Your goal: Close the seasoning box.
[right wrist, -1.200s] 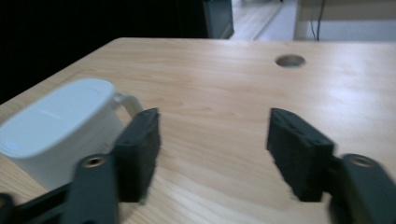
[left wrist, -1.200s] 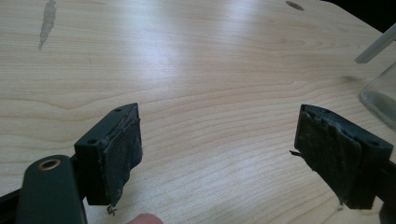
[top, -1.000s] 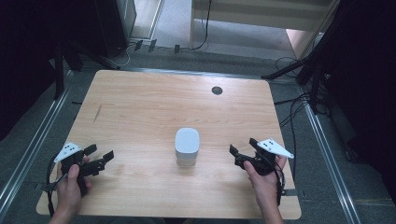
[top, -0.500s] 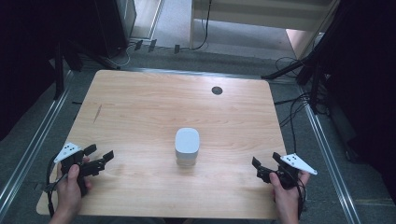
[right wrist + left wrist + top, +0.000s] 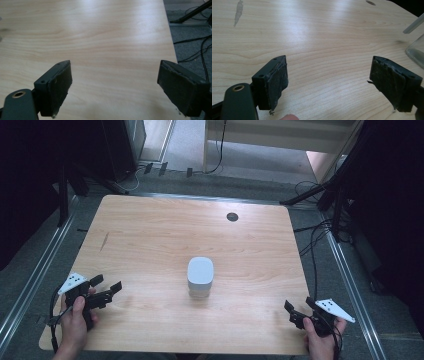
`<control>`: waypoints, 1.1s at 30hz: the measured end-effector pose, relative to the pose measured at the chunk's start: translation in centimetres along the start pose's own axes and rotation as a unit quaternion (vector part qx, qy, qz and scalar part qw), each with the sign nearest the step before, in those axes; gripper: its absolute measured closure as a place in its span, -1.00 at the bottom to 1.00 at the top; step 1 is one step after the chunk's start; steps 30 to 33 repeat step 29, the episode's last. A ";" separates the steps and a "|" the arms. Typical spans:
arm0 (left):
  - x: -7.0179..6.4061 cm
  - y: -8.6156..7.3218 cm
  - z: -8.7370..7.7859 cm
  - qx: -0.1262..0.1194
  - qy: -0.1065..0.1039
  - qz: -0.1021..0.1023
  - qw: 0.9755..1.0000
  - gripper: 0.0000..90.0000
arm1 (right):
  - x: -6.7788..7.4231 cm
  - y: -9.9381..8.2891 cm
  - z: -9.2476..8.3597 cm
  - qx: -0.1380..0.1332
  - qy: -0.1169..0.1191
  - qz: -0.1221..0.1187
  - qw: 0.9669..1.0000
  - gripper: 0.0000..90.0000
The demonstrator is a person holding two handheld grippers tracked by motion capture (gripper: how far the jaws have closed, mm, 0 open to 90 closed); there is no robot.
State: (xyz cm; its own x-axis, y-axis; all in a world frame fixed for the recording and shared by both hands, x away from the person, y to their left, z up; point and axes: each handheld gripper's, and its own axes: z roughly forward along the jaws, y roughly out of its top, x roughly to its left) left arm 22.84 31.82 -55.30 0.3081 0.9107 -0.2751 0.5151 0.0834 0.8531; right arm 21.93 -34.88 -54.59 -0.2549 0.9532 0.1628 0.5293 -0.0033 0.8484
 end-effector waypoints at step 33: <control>-0.1 0.1 0.2 0.005 0.002 0.004 1.000 -0.67 | -1.2 -0.5 -0.8 0.013 0.001 0.033 0.999 -0.69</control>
